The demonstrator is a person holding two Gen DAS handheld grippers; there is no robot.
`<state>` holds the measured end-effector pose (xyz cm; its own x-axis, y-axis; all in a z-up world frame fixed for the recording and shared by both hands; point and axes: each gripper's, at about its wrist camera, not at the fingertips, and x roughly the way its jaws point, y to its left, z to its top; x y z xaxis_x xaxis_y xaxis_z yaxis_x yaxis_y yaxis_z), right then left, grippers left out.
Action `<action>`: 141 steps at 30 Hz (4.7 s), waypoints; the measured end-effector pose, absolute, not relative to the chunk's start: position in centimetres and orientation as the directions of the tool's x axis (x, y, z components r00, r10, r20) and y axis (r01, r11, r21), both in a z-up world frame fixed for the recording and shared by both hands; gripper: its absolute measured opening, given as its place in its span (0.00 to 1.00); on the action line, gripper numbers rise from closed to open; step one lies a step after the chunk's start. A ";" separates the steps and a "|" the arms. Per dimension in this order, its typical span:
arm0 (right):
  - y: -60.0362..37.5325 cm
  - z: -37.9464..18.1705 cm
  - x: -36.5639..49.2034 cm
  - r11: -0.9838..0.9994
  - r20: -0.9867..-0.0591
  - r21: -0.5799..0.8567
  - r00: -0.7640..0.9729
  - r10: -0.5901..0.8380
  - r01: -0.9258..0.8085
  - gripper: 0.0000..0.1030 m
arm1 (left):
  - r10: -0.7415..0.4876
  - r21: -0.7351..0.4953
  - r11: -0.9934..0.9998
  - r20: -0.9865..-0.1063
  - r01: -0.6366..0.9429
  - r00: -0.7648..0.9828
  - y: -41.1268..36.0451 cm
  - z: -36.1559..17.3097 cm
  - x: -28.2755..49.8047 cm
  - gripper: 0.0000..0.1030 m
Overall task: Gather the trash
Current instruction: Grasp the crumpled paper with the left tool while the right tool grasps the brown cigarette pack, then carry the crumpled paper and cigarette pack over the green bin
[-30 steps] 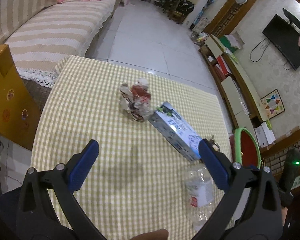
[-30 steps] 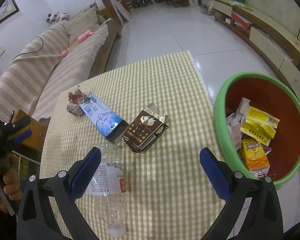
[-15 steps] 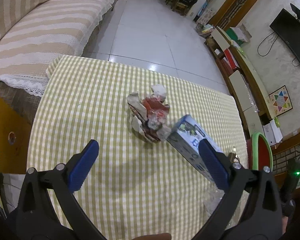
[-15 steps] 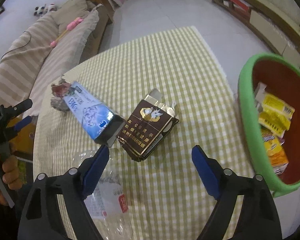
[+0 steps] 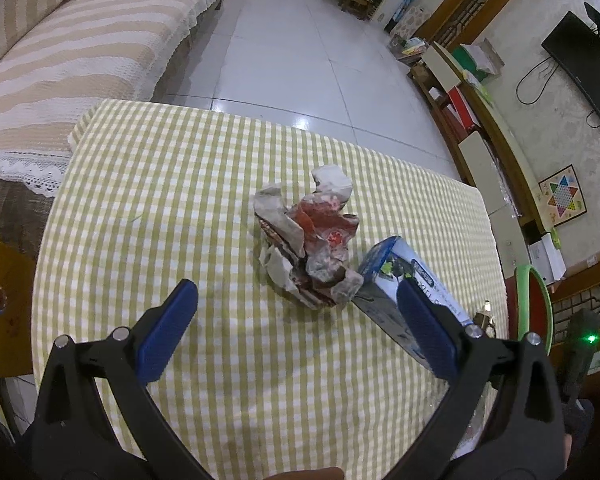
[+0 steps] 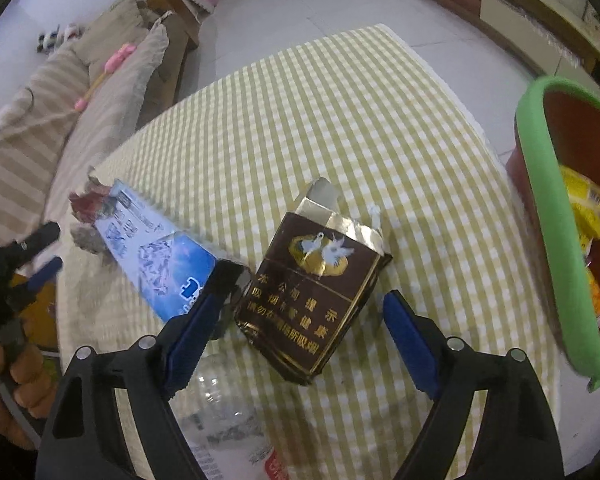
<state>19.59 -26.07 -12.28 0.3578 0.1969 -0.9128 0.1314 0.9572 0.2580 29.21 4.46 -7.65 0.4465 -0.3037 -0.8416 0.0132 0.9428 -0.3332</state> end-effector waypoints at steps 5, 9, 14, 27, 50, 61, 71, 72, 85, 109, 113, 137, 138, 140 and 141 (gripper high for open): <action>-26.3 -12.2 19.3 0.981 -0.923 0.147 0.374 0.091 0.125 0.57 | -0.297 -0.318 0.948 -0.841 0.031 0.452 3.8 -7.8 29.5 0.95; -27.2 -12.5 19.4 0.979 -0.925 0.162 0.365 0.106 0.125 0.57 | -0.295 -0.315 0.949 -0.844 0.031 0.448 3.5 -8.0 29.7 0.95; -27.4 -12.6 19.5 0.983 -0.920 0.148 0.381 0.098 0.105 0.56 | -0.285 -0.305 0.952 -0.848 0.030 0.447 2.9 -8.1 30.5 0.95; -27.4 -12.7 19.2 0.988 -0.915 0.138 0.390 0.102 0.066 0.55 | -0.304 -0.345 0.939 -0.854 -0.021 0.421 2.8 -10.4 32.5 0.74; -28.1 -11.9 19.1 0.985 -0.910 0.160 0.396 0.122 0.064 0.54 | -0.256 -0.269 0.963 -0.864 0.031 0.434 1.6 -11.0 33.1 0.38; -28.4 -9.3 17.4 0.983 -0.888 0.183 0.432 0.158 0.016 0.53 | -0.217 -0.220 0.974 -0.866 0.048 0.451 2.5 -9.6 27.6 0.35; -28.9 -6.1 13.9 0.979 -0.863 0.201 0.465 0.198 -0.045 0.53 | -0.210 -0.202 0.977 -0.849 0.071 0.485 3.1 -6.7 21.0 0.35; -29.1 -5.8 13.5 0.978 -0.860 0.202 0.470 0.202 -0.051 0.53 | -0.211 -0.203 0.977 -0.847 0.071 0.487 3.0 -6.4 20.4 0.35; -30.2 -2.7 9.5 0.980 -0.828 0.174 0.524 0.198 -0.094 0.53 | -0.234 -0.205 0.972 -0.818 0.113 0.526 0.3 -3.7 15.3 0.35; -35.3 -1.2 8.6 0.981 -0.777 0.194 0.606 0.169 -0.025 0.53 | -0.288 -0.166 0.950 -0.788 0.264 0.543 -7.4 0.3 15.1 0.35; -36.9 -0.9 8.6 0.982 -0.774 0.189 0.617 0.146 0.006 0.53 | -0.324 -0.172 0.933 -0.781 0.315 0.534 -9.9 1.1 15.8 0.35; -48.2 -1.6 8.9 0.963 -0.783 0.160 0.621 -0.010 0.217 0.53 | -0.517 -0.263 0.791 -0.770 0.552 0.374 -24.9 2.0 19.3 0.36; -48.5 -1.8 9.0 0.960 -0.784 0.168 0.620 -0.008 0.224 0.53 | -0.526 -0.277 0.785 -0.770 0.554 0.360 -25.3 1.8 19.5 0.36; -49.1 -2.1 9.0 0.955 -0.786 0.167 0.619 -0.020 0.243 0.53 | -0.537 -0.300 0.777 -0.775 0.554 0.334 -26.1 1.3 20.0 0.36; -49.3 -2.2 9.1 0.954 -0.787 0.159 0.616 -0.032 0.253 0.53 | -0.542 -0.310 0.773 -0.776 0.554 0.322 -26.4 1.1 20.2 0.36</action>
